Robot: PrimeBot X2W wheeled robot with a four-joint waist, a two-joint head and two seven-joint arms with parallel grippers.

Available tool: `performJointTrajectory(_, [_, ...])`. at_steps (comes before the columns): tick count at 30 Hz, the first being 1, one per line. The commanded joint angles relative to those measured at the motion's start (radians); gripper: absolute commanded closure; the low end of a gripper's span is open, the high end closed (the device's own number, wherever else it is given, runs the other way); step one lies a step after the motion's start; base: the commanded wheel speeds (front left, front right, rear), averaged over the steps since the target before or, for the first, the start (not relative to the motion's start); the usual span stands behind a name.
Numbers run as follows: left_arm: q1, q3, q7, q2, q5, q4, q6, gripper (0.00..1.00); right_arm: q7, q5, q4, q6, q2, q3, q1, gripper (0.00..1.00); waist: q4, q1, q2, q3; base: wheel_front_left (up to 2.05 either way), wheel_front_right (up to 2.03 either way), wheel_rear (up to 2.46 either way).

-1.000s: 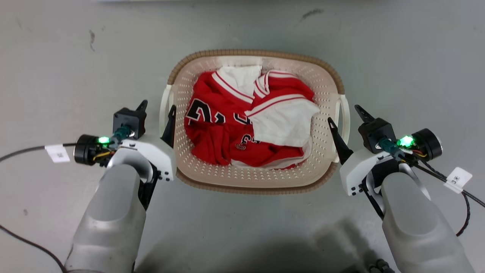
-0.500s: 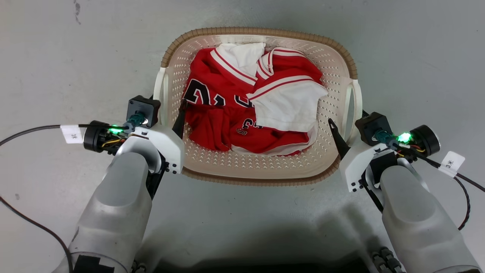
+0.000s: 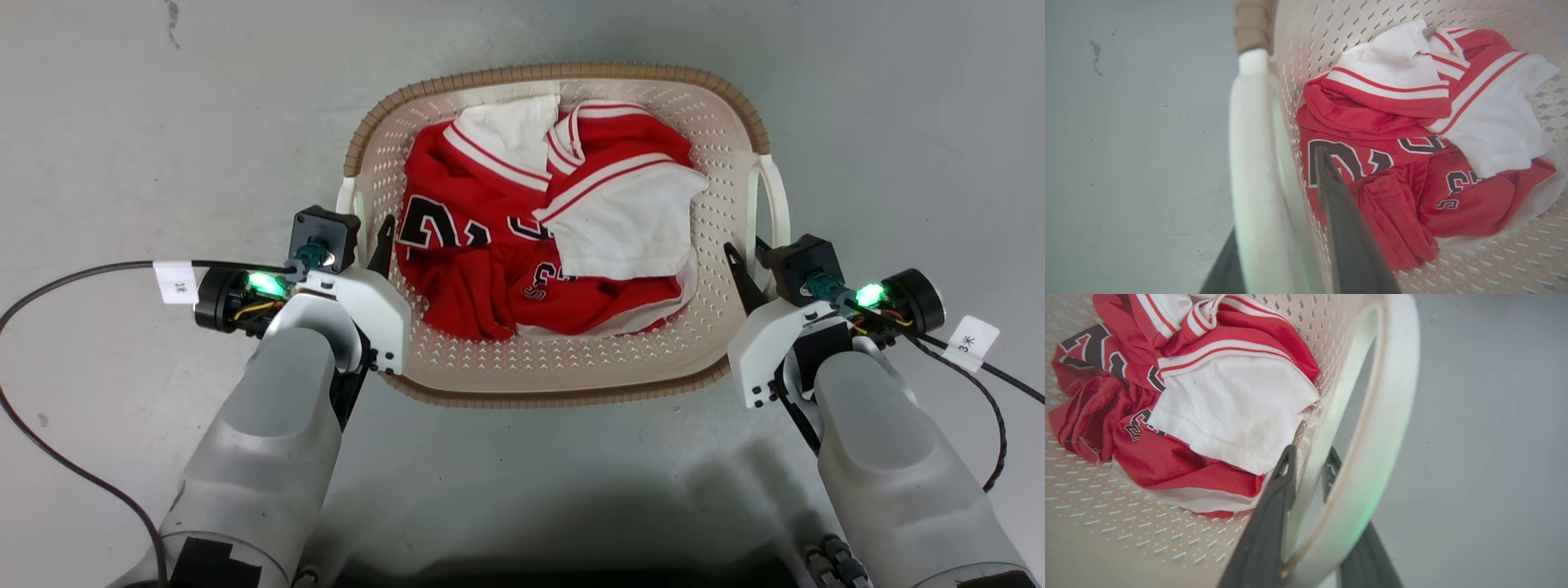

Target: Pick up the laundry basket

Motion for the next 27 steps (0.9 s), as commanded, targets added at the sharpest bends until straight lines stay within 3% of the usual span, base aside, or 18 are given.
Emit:
performJointTrajectory(1, [0.002, -0.009, -0.001, 0.017, 0.003, 0.011, -0.003, 1.0, -0.003, -0.01, 0.002, -0.001, -0.019, -0.001, -0.006, 1.0, 0.002, -0.0001, 0.0, -0.01, 0.0, 0.0, 0.0])
performJointTrajectory(11, [0.058, -0.033, 0.001, -0.001, -0.039, 0.069, -0.003, 1.0, -0.005, -0.03, 0.056, -0.001, -0.019, -0.005, 0.016, 1.0, 0.009, -0.0001, 0.0, -0.13, 0.0, 0.0, 0.0])
performJointTrajectory(27, [0.205, -0.142, 0.018, -0.036, -0.195, 0.174, -0.003, 1.0, -0.006, 0.036, 0.214, -0.001, -0.018, 0.059, 0.089, 1.0, 0.015, -0.0001, 0.0, -0.435, 0.0, 0.0, 0.0])
